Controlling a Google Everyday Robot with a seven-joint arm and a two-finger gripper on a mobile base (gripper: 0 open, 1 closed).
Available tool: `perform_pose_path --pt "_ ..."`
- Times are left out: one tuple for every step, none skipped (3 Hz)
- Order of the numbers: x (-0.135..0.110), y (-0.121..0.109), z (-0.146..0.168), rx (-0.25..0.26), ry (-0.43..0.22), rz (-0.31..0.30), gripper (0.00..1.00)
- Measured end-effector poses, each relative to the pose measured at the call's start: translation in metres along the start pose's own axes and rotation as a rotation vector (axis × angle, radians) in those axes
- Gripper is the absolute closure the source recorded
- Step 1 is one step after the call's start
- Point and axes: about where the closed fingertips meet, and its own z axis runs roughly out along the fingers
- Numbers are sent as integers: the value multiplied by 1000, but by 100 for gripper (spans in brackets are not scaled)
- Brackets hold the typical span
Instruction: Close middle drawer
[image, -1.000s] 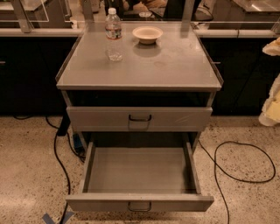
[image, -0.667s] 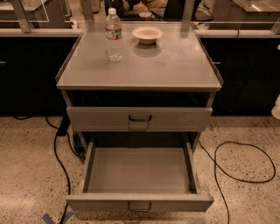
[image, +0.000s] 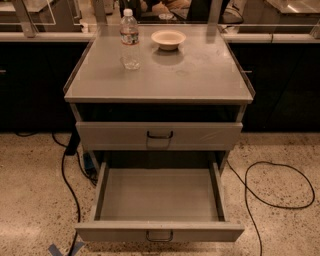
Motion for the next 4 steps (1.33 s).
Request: perform_pose_path --pt "14 -8 -1 16 -1 46 0" --pt "60 -27 -6 40 -41 152 0" --pt "98 -40 -9 74 -71 228 0" --pt "145 -57 1 119 -51 282 0"
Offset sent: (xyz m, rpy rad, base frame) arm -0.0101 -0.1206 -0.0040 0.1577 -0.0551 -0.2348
